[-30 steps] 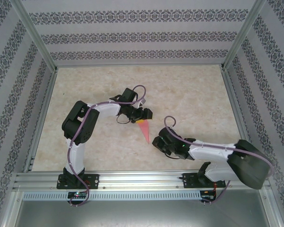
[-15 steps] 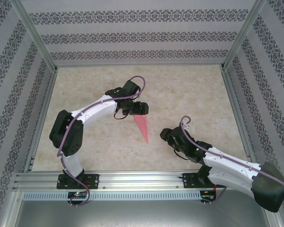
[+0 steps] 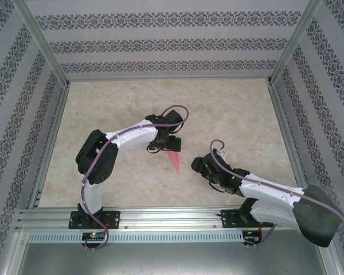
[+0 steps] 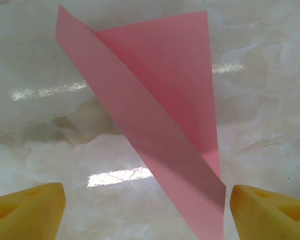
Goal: Fold a paper plane with a square sheet of paper (pick it up from the middle)
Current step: Fold the wing for the fifth time at the center of the table, then turn over a paper plane at the center of the table.
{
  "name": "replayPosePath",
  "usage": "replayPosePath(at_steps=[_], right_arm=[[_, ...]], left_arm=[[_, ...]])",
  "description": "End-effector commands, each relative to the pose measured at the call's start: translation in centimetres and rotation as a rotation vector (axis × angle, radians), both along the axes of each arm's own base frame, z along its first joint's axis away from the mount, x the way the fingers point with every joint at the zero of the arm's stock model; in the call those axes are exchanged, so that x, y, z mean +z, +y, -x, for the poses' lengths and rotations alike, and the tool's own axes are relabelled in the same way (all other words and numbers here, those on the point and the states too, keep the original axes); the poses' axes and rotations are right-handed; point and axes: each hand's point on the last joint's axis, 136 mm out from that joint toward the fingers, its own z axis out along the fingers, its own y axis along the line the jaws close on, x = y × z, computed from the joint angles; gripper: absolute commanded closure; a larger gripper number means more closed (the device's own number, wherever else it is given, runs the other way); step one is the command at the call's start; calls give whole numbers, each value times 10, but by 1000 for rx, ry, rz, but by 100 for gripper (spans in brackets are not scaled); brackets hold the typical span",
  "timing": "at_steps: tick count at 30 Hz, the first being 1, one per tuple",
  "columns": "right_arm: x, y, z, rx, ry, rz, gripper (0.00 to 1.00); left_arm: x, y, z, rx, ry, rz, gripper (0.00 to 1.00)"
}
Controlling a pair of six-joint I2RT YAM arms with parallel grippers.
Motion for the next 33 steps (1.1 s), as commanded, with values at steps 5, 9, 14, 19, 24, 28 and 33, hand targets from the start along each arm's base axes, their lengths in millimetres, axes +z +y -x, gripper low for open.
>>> replayPosePath(at_steps=[5, 9, 14, 19, 24, 28, 33], right_arm=[[9, 19, -11, 30, -14, -43, 36], [12, 29, -16, 59, -10, -41, 36], [14, 38, -22, 101, 6, -2, 36], [16, 51, -29, 135, 14, 7, 37], [20, 68, -37, 187, -2, -15, 38], [15, 70, -41, 200, 21, 11, 39], [13, 67, -43, 164, 22, -6, 39]], left_arm=[[9, 0, -2, 7, -10, -17, 18], [11, 12, 1, 24, -35, -29, 32], [25, 25, 3, 50, -100, 17, 52], [24, 31, 5, 54, -103, 50, 70], [18, 32, 9, 52, -90, 66, 82], [13, 32, 9, 59, -75, 85, 73], [37, 19, 2, 67, -119, 204, 55]])
